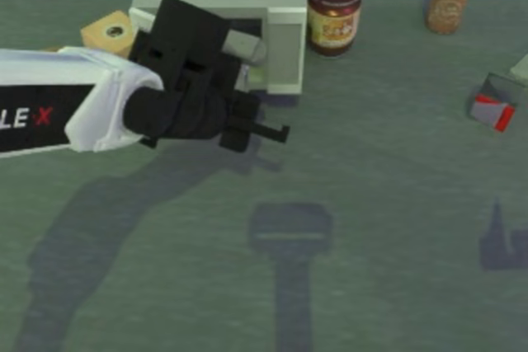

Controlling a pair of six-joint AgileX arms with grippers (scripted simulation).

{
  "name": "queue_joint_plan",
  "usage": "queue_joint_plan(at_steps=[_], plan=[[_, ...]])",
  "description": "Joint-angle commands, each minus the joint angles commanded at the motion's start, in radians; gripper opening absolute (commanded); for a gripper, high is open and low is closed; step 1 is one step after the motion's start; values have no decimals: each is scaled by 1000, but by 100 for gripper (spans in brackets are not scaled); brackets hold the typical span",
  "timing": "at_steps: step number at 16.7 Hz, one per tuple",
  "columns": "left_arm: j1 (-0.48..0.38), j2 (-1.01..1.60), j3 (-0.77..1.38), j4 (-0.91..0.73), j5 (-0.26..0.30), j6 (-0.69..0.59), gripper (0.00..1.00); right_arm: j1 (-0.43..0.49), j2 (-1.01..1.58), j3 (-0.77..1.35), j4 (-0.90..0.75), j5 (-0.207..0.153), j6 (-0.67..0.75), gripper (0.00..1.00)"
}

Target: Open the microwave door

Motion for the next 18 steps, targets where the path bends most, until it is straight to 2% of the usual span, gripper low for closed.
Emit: queue_joint_plan(at_steps=[7, 18], plan=[[17, -21, -27, 6, 38, 44, 0, 0, 0, 0, 0, 0, 0, 100], [17, -21, -27, 6, 38, 44, 0, 0, 0, 0, 0, 0, 0, 100]])
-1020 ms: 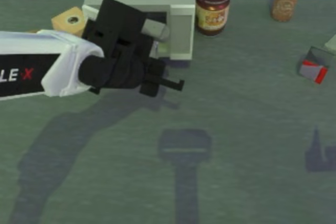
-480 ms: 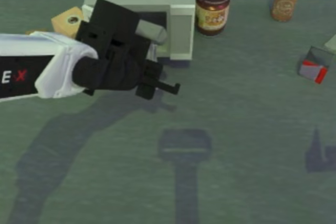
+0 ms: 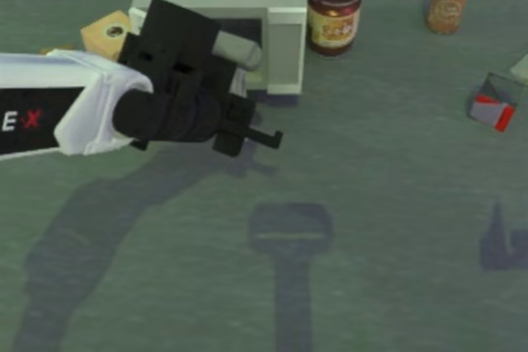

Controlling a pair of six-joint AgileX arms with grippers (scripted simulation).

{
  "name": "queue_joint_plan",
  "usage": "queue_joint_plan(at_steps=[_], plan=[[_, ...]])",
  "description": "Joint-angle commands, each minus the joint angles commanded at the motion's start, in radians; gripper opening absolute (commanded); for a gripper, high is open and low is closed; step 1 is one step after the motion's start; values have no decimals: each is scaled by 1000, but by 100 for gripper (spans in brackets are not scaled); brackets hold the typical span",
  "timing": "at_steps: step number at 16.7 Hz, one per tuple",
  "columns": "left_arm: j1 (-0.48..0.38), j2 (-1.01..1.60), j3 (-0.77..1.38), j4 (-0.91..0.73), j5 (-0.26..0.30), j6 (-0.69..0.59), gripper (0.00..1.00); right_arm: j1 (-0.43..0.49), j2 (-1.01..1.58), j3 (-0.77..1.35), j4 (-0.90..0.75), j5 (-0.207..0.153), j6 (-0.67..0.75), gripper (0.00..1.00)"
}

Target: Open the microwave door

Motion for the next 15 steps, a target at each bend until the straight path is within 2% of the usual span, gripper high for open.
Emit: queue_joint_plan(at_steps=[15], plan=[[-7, 0, 0, -1, 10, -3, 0, 0, 0, 0, 0, 0, 0, 100]])
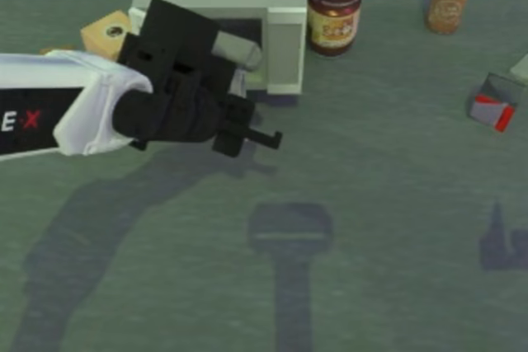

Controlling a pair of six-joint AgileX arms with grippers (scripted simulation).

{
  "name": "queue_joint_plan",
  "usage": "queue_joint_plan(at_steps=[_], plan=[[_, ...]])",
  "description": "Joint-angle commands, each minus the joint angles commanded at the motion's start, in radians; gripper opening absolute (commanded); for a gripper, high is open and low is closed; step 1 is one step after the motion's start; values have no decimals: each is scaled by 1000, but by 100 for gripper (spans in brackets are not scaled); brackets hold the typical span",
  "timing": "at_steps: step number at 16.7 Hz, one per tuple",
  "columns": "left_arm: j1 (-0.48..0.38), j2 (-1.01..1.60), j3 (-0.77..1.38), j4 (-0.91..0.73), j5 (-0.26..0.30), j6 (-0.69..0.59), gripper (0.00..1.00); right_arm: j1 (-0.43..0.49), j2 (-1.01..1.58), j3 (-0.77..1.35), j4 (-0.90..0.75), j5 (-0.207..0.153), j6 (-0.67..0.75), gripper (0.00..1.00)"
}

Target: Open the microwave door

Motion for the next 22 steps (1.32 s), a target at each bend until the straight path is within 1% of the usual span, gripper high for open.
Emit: queue_joint_plan(at_steps=[5, 22], plan=[[22, -18, -22, 4, 23, 42, 0, 0, 0, 0, 0, 0, 0, 100], [22, -18, -22, 4, 24, 42, 0, 0, 0, 0, 0, 0, 0, 100]])
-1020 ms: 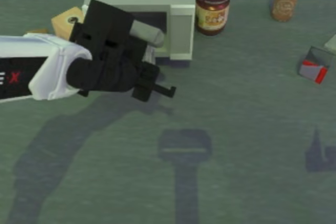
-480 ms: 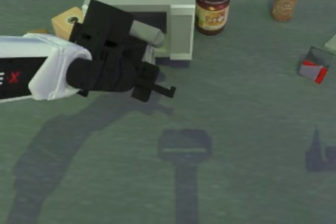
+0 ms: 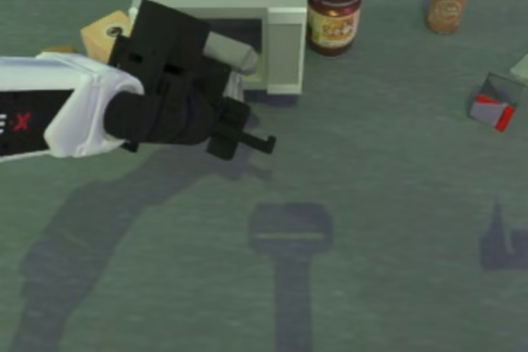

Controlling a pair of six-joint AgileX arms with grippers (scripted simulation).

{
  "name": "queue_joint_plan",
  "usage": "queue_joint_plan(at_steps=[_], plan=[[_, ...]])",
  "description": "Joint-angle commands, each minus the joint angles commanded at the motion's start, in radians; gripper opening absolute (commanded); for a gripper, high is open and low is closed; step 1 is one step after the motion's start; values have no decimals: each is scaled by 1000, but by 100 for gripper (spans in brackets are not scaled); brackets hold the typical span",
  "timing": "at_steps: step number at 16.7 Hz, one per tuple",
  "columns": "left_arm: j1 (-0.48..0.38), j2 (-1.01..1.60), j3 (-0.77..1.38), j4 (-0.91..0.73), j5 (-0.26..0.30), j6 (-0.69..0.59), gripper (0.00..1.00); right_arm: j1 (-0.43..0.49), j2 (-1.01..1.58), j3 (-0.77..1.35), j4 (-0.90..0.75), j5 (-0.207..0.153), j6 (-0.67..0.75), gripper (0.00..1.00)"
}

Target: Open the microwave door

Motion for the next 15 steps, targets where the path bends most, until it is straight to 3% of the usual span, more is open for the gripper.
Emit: queue_joint_plan(at_steps=[7, 15], plan=[[0, 0, 0, 0, 0, 0, 0, 0, 0, 0, 0, 0, 0, 100], [18, -18, -21, 1, 37, 43, 0, 0, 0, 0, 0, 0, 0, 100]])
